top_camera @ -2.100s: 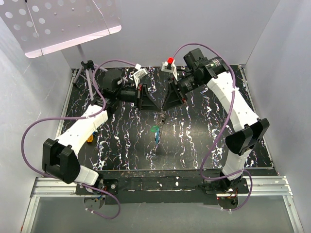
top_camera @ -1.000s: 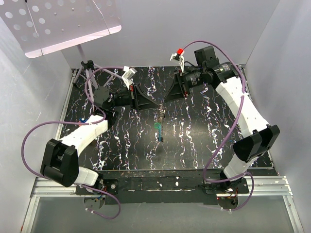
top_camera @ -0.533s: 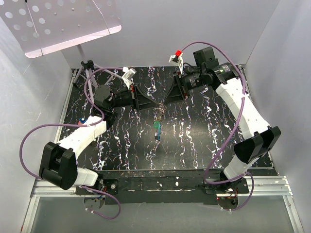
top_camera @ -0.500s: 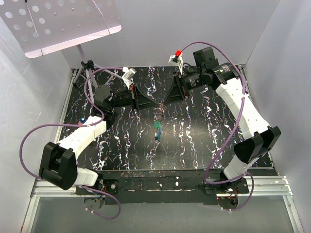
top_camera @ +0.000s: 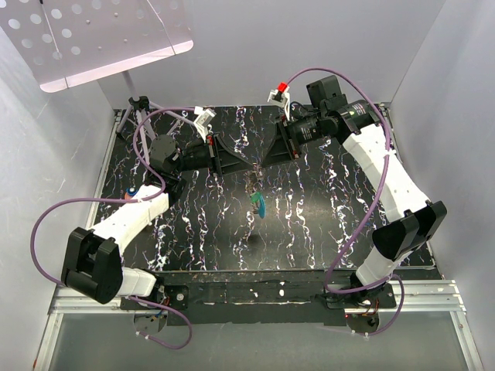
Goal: Put the keys on the keyring
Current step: Adjust the key on the keyring.
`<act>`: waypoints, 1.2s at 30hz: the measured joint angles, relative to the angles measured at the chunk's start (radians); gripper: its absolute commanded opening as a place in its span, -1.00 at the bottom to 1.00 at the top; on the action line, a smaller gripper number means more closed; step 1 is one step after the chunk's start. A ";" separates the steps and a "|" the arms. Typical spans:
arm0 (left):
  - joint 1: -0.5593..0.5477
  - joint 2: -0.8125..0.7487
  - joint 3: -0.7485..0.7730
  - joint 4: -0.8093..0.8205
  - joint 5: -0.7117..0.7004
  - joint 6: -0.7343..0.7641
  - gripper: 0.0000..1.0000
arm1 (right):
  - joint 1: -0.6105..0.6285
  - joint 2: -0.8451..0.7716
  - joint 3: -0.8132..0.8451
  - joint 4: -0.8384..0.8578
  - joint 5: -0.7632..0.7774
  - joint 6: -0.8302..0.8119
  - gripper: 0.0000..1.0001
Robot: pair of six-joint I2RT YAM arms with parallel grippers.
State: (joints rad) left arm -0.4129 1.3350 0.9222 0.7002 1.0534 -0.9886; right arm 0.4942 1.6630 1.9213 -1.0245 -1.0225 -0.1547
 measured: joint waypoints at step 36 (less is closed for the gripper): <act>-0.067 -0.128 -0.148 0.072 -0.354 0.000 -1.00 | 0.018 -0.015 -0.097 0.071 -0.001 0.095 -0.97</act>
State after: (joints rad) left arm -0.4797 1.2068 0.7746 0.7727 0.6994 -0.9886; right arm 0.5125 1.6478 1.8244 -0.9531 -1.0233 -0.0593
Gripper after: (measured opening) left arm 0.010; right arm 0.022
